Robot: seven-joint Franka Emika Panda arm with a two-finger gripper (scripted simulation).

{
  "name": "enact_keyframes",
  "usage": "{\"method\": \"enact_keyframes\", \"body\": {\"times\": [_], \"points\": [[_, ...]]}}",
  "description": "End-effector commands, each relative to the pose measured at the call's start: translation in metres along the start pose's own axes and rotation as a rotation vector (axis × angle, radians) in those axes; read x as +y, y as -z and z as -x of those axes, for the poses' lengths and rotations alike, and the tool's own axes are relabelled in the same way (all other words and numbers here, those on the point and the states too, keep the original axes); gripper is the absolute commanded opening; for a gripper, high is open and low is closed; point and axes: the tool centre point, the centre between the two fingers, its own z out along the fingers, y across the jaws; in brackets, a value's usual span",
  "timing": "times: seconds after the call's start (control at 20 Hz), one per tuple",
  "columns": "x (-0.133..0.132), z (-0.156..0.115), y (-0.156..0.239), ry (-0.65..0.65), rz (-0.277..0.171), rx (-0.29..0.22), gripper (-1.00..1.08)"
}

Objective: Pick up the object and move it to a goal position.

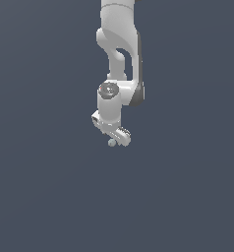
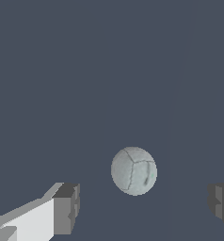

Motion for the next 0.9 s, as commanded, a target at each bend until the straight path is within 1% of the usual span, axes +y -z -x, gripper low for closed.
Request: {"method": "enact_keyframes", "body": {"times": [0.0, 0.4, 0.65, 0.7, 0.85], "points": [[0.0, 0.0, -0.006, -0.001, 0.001, -0.001, 1.0], [0.001, 0.001, -0.041, -0.004, 0.0, 0.0, 1.0], [0.001, 0.001, -0.048, -0.005, 0.0, 0.0, 1.0], [0.001, 0.001, -0.048, -0.005, 0.0, 0.0, -1.0], [0.001, 0.001, -0.048, -0.005, 0.0, 0.0, -1.0]]}}
